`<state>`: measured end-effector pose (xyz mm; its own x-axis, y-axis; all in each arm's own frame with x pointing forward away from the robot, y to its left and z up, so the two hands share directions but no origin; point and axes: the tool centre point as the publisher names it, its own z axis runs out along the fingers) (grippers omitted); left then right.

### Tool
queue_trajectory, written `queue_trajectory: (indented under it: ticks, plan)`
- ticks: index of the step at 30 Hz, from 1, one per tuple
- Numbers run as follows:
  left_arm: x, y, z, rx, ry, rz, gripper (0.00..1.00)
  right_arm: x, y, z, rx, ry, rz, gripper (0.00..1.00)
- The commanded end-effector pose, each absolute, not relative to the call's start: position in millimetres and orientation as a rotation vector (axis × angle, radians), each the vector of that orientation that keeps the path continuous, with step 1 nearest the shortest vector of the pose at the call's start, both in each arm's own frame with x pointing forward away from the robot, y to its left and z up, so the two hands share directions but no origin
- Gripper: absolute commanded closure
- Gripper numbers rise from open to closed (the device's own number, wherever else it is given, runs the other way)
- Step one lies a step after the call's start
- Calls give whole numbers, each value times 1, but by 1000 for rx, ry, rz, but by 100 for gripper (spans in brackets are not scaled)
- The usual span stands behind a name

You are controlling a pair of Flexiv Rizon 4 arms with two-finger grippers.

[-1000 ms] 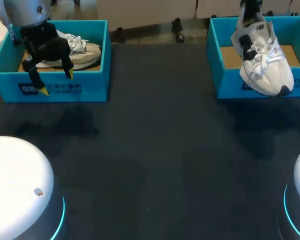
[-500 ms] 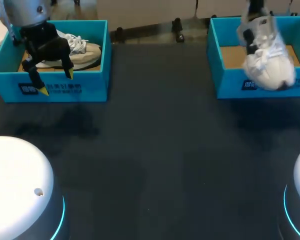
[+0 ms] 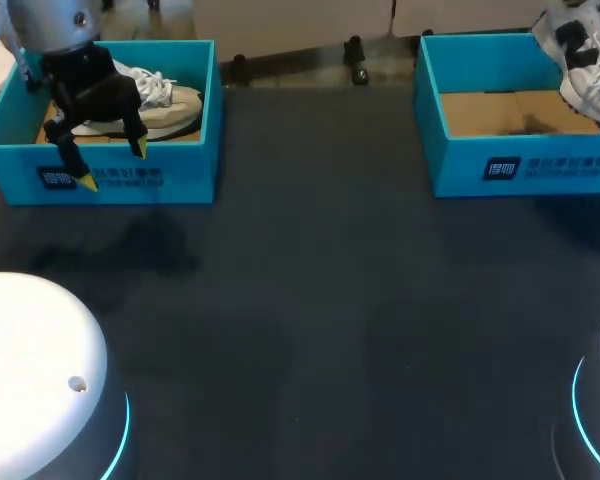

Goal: Take the shoe out of the shoebox, open the shoe tongue, remove and reinsert the insole, then place the shoe into the shoebox

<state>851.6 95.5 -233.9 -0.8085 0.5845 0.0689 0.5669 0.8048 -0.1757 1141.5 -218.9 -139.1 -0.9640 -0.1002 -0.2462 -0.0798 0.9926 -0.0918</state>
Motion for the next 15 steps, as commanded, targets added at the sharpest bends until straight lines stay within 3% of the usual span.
queue_trajectory:
  ticks: [1, 15]
  plan:
    - [851, 96, -233, -919, -2870, 220, 0, 1164, -219, -146, -149, 2924, -119, 100]
    - [851, 96, -233, -919, -2870, 220, 0, 1132, -282, -158, 893, 2770, -75, 100]
